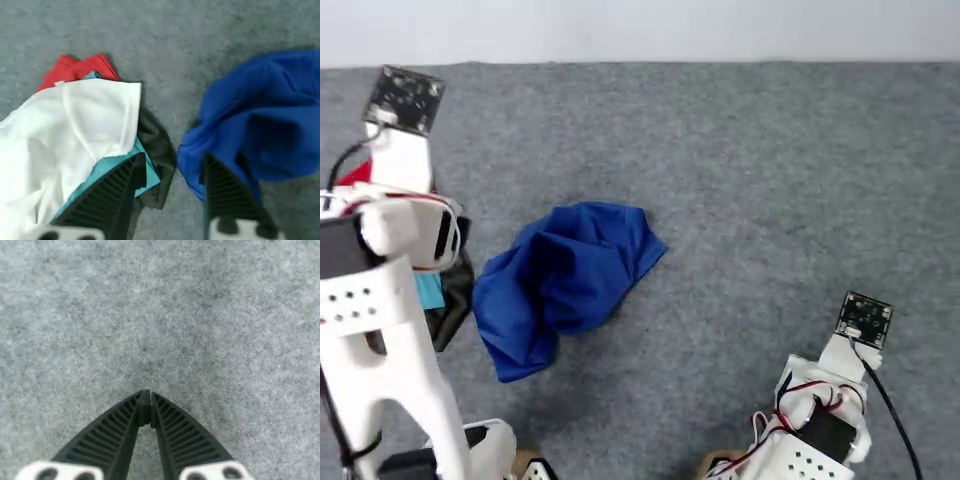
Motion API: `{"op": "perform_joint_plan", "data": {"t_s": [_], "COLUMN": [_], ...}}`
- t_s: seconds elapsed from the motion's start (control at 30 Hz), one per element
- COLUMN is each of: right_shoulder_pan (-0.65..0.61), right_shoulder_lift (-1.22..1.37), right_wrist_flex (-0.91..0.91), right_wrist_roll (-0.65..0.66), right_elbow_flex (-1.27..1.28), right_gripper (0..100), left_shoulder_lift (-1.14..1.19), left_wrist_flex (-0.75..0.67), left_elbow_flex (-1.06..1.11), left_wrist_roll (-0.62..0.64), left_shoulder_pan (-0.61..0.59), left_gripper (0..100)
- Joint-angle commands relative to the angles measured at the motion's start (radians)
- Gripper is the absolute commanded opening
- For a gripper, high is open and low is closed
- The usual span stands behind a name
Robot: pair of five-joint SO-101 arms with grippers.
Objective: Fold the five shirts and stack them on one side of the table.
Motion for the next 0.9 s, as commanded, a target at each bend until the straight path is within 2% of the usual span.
{"op": "perform_joint_plan", "data": {"t_s": [0.0,0.1,0.23,0.37,0.53,0.67,0.87], "right_shoulder_pan": [0.007,-0.051,-0.16,-0.335,-0.501,-0.568,-0.598], "right_shoulder_lift": [-0.004,-0.005,0.005,0.007,0.061,0.259,0.736], "right_wrist_flex": [-0.002,-0.107,-0.277,-0.3,-0.309,-0.36,-0.463], "right_wrist_roll": [-0.006,-0.006,-0.012,-0.012,-0.002,0.092,0.167], "right_elbow_flex": [0.015,-0.008,-0.089,-0.213,-0.324,-0.423,-0.637], "right_gripper": [1.1,1.2,1.2,1.2,1.2,1.2,1.2], "left_shoulder_lift": [-0.061,-0.069,-0.069,-0.068,-0.068,-0.068,-0.068], "left_wrist_flex": [0.018,0.018,0.018,0.018,0.017,0.017,0.017], "left_elbow_flex": [0.038,0.065,0.065,0.067,0.067,0.067,0.067], "left_wrist_roll": [0.012,0.015,0.035,0.035,0.034,0.038,0.04], "left_shoulder_pan": [0.008,0.005,-0.084,-0.204,-0.27,-0.27,-0.27], "left_gripper": [17,17,14,14,14,14,14]}}
